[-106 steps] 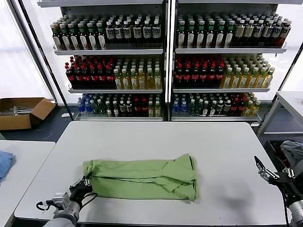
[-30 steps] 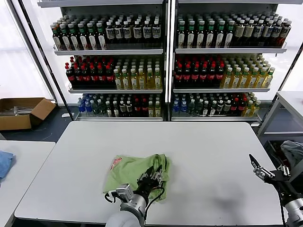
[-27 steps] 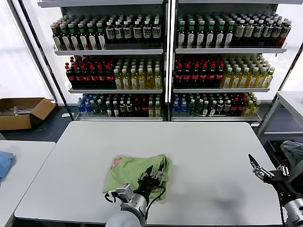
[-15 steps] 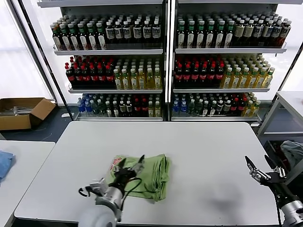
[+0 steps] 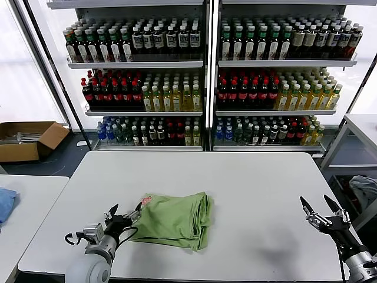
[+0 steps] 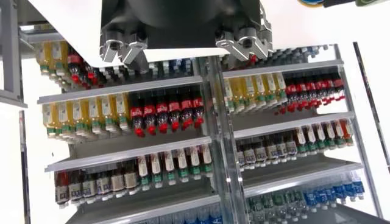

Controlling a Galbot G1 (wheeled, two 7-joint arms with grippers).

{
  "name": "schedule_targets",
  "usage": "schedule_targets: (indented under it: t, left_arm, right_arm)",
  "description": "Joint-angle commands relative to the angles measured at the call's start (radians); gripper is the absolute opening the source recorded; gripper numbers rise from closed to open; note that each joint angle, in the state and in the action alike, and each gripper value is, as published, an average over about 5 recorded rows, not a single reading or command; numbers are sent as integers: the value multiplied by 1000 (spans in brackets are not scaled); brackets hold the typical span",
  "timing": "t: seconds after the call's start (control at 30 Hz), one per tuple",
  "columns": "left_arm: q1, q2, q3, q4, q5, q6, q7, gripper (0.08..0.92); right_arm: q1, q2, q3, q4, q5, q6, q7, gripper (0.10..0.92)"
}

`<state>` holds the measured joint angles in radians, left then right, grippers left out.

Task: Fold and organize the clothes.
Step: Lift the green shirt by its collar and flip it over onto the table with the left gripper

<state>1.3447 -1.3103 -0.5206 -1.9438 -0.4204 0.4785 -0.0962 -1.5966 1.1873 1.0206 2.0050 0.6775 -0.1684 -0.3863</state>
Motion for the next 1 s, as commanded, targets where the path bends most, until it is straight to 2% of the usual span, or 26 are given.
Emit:
schedule_targets:
  t: [0.03,0.67,0.87,1.0]
  left_arm:
    - [-7,-9,-20,63,38,-2,32,823]
    - [18,-79,13,-9,10,29,22,823]
    - [14,-86,27,10,13,33,26,823]
    - [4,-84,29,43,0,44,34,779]
  right_arm:
    - [1,1,-5,-4,-5,0,0,823]
    - [0,9,-13,-16,-15,3,-2,823]
    - [0,7,-10,-14,-12,5,-2,823]
    - [-2,6,-7,-15,-9,6,-3,823]
